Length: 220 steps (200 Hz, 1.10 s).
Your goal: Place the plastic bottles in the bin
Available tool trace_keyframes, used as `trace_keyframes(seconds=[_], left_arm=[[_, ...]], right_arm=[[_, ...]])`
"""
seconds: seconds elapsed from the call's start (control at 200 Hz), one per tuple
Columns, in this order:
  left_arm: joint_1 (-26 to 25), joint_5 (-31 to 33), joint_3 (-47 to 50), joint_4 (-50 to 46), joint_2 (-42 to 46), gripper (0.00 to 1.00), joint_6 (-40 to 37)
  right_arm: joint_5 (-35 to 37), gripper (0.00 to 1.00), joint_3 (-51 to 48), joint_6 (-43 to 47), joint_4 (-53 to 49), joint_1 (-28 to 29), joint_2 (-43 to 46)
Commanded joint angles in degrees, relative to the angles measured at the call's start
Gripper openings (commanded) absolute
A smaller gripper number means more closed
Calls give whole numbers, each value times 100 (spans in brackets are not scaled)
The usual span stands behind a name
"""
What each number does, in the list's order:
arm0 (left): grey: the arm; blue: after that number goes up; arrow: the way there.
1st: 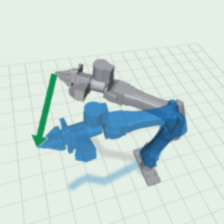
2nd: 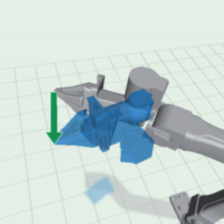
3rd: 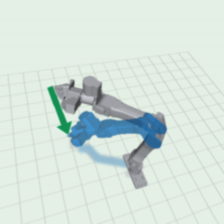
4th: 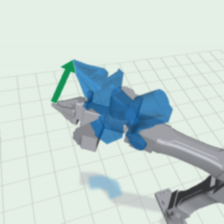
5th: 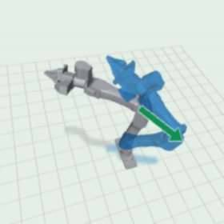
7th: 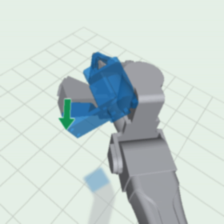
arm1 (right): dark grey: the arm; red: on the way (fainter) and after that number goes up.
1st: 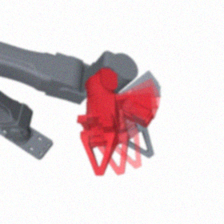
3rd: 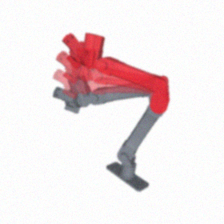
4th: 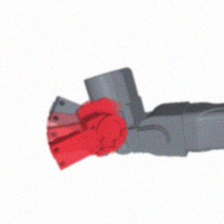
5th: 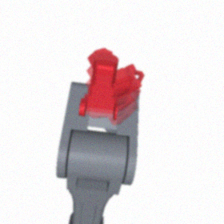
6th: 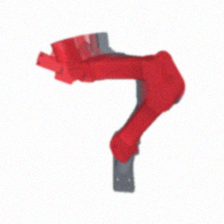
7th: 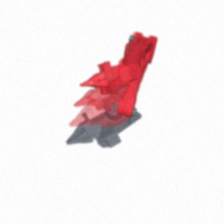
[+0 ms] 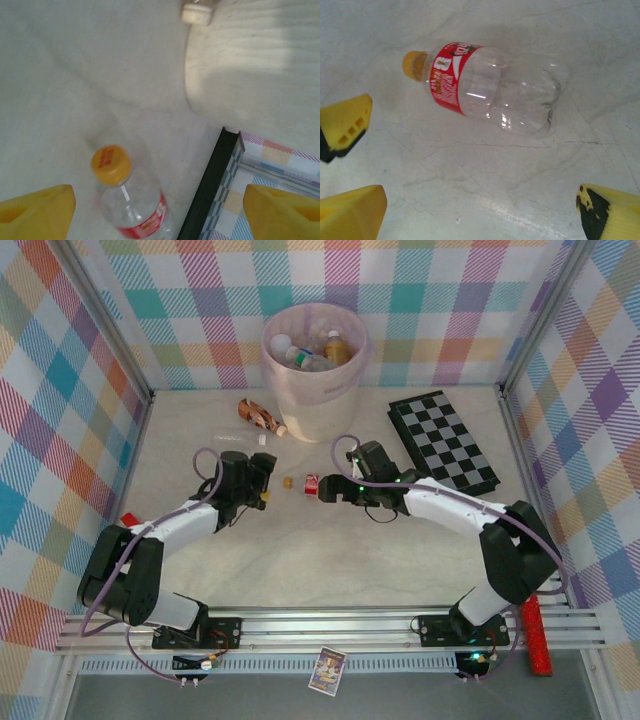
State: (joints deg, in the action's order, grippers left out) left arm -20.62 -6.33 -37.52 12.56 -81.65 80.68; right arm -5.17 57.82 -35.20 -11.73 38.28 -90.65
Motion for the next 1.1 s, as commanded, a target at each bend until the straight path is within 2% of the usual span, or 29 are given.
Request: trace_keyframes(seconds=[0.0, 0.1, 0.18, 0.32, 0.61, 0.67, 0.8, 1.045, 1.095], left_arm=[[-192, 132, 82, 675, -144, 85, 503], [-322, 166, 67, 969, -536, 83, 629], [-332, 177, 90, 1306, -924, 77, 875], [-406, 40, -54, 1944, -1541, 75, 1063], [-502, 170, -373, 2133, -2146, 73, 1168], [-538, 214, -404, 2110, -2220, 71, 1378], [-558, 233, -465, 2095, -2349, 62, 1436], [-563, 268, -480, 1914, -2287, 36, 1486], [-564, 263, -508, 1884, -2260, 33, 1484]], right_arm=[[182, 97, 49, -164, 199, -24, -143], [134, 96, 45, -167, 368, -40, -306], [19, 92, 37, -224, 584, -49, -434], [-22, 86, -52, -321, 942, -66, -515], [-44, 84, -14, -338, 1037, -145, -719], [-50, 83, -1, -336, 1056, -145, -753], [-94, 82, 29, -338, 1076, -146, -852], [-106, 81, 44, -325, 1031, -146, -849], [-107, 81, 45, -325, 1018, -145, -837]])
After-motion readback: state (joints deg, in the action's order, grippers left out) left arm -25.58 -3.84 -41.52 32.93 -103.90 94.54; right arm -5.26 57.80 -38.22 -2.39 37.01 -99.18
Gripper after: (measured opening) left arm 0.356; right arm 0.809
